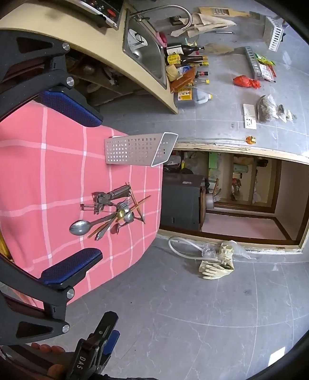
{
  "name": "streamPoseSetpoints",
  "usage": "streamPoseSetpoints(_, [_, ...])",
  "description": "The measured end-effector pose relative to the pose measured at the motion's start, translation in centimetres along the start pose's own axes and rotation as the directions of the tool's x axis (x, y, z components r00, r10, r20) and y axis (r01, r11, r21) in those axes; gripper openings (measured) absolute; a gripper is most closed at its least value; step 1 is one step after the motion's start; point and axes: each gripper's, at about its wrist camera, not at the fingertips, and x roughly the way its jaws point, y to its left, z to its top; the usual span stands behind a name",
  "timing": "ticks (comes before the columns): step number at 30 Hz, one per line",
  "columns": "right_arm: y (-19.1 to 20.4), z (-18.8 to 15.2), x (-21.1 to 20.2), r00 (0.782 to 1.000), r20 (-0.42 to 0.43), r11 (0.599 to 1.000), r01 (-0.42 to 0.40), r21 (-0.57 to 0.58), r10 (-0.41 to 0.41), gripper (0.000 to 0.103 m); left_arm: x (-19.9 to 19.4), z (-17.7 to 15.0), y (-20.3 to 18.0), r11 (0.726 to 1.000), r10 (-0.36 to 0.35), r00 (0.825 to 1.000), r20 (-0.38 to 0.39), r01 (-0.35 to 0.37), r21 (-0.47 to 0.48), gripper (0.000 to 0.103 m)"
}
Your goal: Organize utensils
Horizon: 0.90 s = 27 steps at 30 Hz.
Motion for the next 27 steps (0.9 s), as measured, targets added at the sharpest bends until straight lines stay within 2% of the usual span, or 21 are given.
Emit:
streamPoseSetpoints(14, [-0.1,0.0,0.3,1.0,-0.004,1.0,-0.003,0.004,0.003,0.102,-0.3,-1.5,0.7,1.0,-0.001,1.0,-0.001,0.001,-0.001,0.102])
streamPoseSetpoints(19, [0.0,0.0,0.5,1.0,-0.005,1.0,-0.003,0.005,0.003,0.102,0.3,-0.2,-0.3,1.0,0.003,1.0,-0.009,-0.004,-0.005,0.102])
streamPoseSetpoints(27, [0.2,-0.3,0.7,1.0,-0.006,1.0,-0.004,0.004,0.004,0.102,0.2,-1.5,0.0,1.0,0.005,1.0,-0.008,-0.005,-0.003,0.102])
